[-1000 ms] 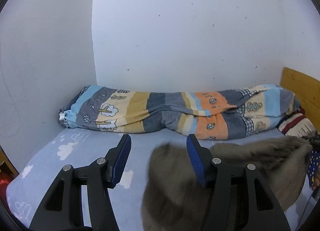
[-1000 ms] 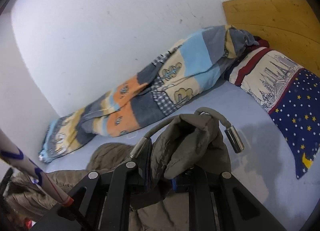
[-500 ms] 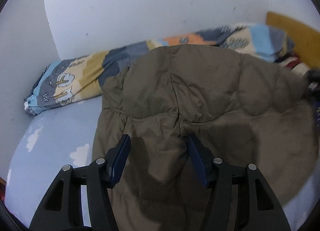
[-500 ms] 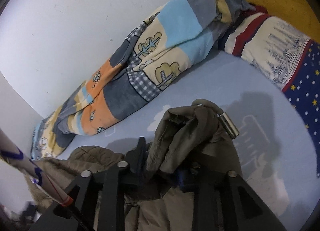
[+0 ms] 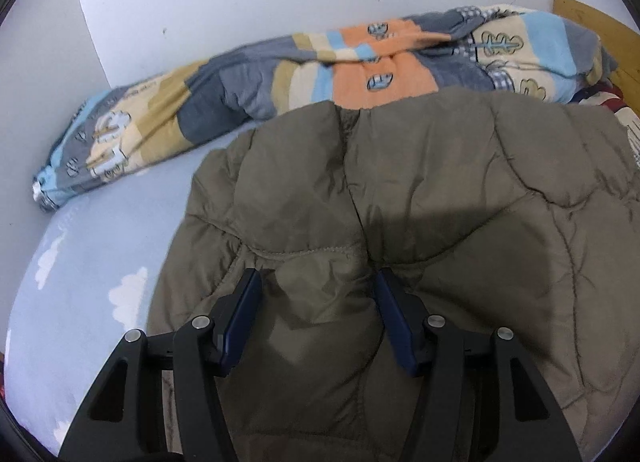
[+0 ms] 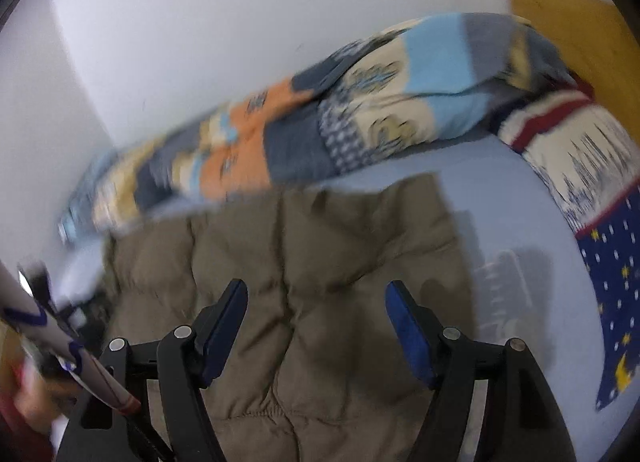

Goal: Fold large clothes
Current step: 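Lift the hem with both grippers and fold it over toward the hood, then release the hem with both grippers and pull them back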

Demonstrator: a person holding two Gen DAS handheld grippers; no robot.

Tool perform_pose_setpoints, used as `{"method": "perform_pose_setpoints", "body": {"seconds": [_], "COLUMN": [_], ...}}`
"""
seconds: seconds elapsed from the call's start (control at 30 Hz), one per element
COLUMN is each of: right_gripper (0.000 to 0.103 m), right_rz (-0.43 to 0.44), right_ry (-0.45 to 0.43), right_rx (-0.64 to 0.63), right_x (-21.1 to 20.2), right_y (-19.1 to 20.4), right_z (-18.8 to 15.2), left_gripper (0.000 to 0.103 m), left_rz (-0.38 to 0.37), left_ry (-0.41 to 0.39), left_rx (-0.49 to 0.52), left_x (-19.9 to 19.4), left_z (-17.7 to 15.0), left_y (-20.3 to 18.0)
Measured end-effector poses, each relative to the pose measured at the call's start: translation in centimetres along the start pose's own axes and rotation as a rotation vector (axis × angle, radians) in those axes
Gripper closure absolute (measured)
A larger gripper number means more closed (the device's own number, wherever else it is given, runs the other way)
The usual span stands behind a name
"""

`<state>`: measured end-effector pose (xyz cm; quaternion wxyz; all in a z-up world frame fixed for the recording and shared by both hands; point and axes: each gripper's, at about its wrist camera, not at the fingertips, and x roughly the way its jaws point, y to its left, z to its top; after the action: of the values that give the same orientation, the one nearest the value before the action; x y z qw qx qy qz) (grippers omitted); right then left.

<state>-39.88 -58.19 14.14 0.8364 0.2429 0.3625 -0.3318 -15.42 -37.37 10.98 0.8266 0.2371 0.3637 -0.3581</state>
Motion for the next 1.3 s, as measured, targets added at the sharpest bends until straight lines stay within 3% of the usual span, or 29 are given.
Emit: {"method": "perform_pose_setpoints", "body": {"seconds": [0.17, 0.4, 0.47, 0.57, 0.6, 0.7, 0.8, 0.97, 1.1, 1.2, 1.3], "right_gripper": [0.027, 0.025, 0.025, 0.028, 0.032, 0.032, 0.032, 0.032, 0.031, 0.03, 0.032], "right_rz": [-0.118, -0.097, -0.11, -0.144, -0.124, -0.077, -0.006, -0.063, -0.125, -0.143, -0.109], "right_ry": [0.071, 0.159, 0.177, 0.181, 0.153, 0.049, 0.053, 0.112, 0.151, 0.163, 0.189], "right_rx": [-0.106, -0.034, -0.034, -0.01, 0.013, -0.036, -0.073, -0.142, -0.184, -0.197, -0.163], "right_x": [6.0, 10.4, 10.6, 8.6, 7.1, 2.8, 1.0, 3.2, 6.1, 7.2, 6.2], "right_y": [1.4, -1.0, -0.9, -0.1, 0.3, 2.9, 6.4, 9.6, 10.0, 9.9, 9.4], "right_z": [-1.8, -2.8, -2.7, -2.4, -2.3, -2.2, -3.7, -6.9, -8.6, -8.8, -7.8], "left_gripper": [0.041, 0.039, 0.041, 0.042, 0.042, 0.042, 0.042, 0.041, 0.04, 0.04, 0.04], "left_rz": [-0.048, -0.008, 0.009, -0.032, -0.058, -0.11, -0.138, -0.114, -0.069, -0.065, -0.082], "left_ry": [0.039, 0.041, 0.042, -0.049, -0.081, -0.118, -0.108, -0.008, 0.004, 0.007, -0.046], "left_rx": [-0.045, -0.037, -0.028, -0.042, -0.039, 0.002, 0.037, 0.026, 0.054, 0.032, -0.007], "left_x": [1.9, 3.2, 2.1, -1.9, -3.4, -6.3, -7.0, -3.7, -2.1, -2.8, -5.6], "left_z": [-0.2, 0.1, 0.2, -0.4, -0.7, -1.5, -2.0, -3.1, -3.5, -3.3, -3.8], "left_y": [0.7, -0.2, -0.2, 0.2, 0.1, -1.7, -3.9, -4.9, -5.6, -5.7, -4.1]}}
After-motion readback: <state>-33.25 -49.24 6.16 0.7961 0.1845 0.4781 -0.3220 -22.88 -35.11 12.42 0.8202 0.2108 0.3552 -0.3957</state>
